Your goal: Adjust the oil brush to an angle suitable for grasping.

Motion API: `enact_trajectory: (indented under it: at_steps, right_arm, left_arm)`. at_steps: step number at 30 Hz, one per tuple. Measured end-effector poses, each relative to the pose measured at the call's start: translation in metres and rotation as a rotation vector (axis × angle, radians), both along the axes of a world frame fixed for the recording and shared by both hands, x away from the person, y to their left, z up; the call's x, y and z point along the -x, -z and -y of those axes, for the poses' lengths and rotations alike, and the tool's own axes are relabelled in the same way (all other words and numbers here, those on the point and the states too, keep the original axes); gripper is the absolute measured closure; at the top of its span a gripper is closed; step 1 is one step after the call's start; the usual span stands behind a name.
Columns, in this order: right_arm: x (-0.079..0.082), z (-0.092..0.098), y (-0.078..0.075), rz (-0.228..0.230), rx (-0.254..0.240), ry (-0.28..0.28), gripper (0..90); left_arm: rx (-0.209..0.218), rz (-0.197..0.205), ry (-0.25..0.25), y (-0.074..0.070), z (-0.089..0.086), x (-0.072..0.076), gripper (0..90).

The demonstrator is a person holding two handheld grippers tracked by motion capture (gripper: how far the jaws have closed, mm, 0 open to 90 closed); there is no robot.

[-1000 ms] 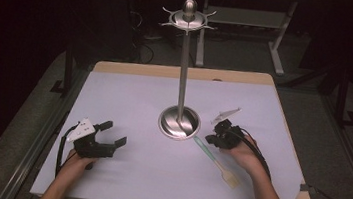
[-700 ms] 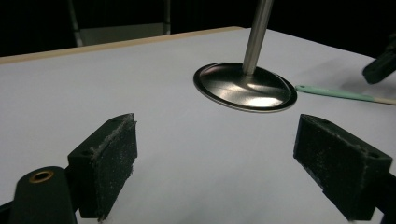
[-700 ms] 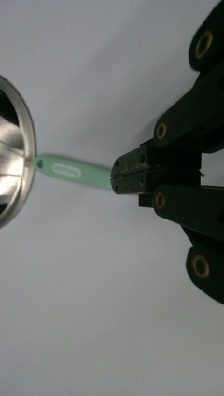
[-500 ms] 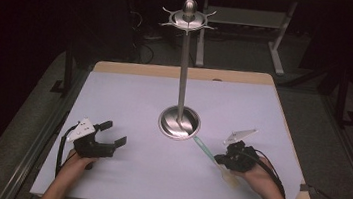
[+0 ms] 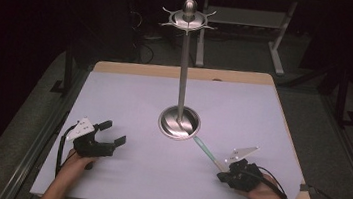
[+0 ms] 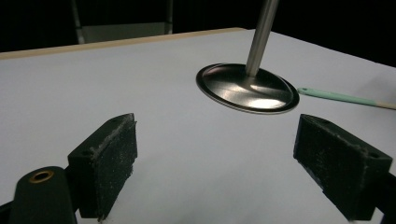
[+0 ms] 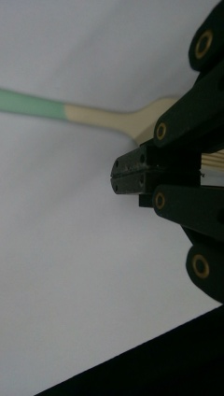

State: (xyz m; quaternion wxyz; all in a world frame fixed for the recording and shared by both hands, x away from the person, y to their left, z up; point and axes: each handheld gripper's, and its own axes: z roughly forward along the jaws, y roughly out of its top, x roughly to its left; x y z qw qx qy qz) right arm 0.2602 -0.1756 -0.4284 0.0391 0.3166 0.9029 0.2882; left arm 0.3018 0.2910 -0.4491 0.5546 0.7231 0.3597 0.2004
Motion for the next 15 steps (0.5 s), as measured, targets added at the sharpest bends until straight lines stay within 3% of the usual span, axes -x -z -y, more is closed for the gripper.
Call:
enact_trajectory:
  at_steps: [6,15]
  right_arm:
    - [0.0034,0.0005,0.0029,0.000,0.038,0.010,89.7]
    - [0.0029,0.0026,0.0030,0.003,0.053,0.008,89.7]
  left_arm:
    - [0.006,-0.006,-0.006,0.0000,-0.0004,-0.0005,13.0]
    - [-0.004,0.007,0.003,-0.0002,0.0007,0.0006,13.0]
